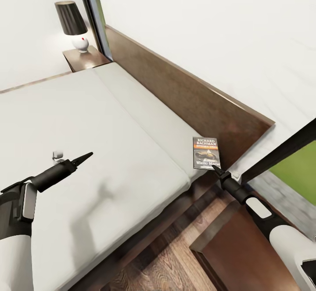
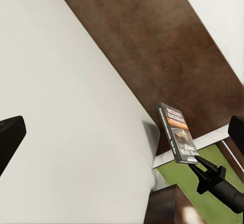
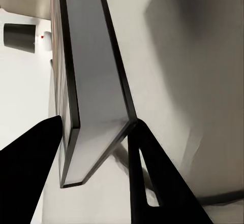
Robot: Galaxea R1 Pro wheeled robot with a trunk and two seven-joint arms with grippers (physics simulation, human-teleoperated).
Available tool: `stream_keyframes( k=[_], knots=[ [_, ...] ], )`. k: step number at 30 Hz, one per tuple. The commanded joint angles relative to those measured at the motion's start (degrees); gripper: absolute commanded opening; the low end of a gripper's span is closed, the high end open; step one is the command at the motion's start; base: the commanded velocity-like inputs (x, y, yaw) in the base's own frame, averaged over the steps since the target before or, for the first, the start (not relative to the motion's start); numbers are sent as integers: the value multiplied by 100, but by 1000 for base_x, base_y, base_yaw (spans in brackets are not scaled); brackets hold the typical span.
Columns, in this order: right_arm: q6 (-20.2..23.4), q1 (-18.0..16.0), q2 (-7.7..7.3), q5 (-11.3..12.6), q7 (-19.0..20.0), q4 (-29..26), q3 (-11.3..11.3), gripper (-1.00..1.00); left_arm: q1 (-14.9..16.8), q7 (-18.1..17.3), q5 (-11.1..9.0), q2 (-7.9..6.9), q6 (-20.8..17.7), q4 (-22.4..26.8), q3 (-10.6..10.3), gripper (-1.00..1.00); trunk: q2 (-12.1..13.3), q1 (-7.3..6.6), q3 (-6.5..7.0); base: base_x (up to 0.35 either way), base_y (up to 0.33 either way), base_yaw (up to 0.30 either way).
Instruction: In the bedroom, move the book from the bed onto either nightstand, and place the two sandals side by side next to the bed.
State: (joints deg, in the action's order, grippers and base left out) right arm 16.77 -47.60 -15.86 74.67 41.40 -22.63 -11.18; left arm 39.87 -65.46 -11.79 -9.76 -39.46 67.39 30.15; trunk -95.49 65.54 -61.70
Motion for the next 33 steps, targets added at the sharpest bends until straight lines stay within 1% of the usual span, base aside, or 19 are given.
stream_keyframes(
  k=[1, 7, 12, 29, 33],
  knots=[
    [36, -3, -5, 57, 8, 4, -25, -100, 3, -11, -16, 0, -45, -1, 3, 100, 40, -23, 15, 0, 0, 0],
    [36, -3, -5, 57, 8, 4, -25, -100, 3, -11, -16, 0, -49, -1, 6, 100, 281, -155, 123, 0, 0, 0],
    [36, -4, -5, 57, 8, 4, -25, -100, 3, -11, -16, 0, -47, -2, 3, 100, 281, -155, 123, 0, 0, 42],
    [36, -3, -5, 57, 7, 4, -25, -100, 3, -11, -16, 0, -53, 3, 8, 100, 281, -155, 123, 0, 0, 274],
    [36, -3, -5, 57, 8, 4, -25, -100, 3, -11, -16, 0, -50, 3, 4, 100, 441, -242, 195, 0, 0, 187]
  ],
)
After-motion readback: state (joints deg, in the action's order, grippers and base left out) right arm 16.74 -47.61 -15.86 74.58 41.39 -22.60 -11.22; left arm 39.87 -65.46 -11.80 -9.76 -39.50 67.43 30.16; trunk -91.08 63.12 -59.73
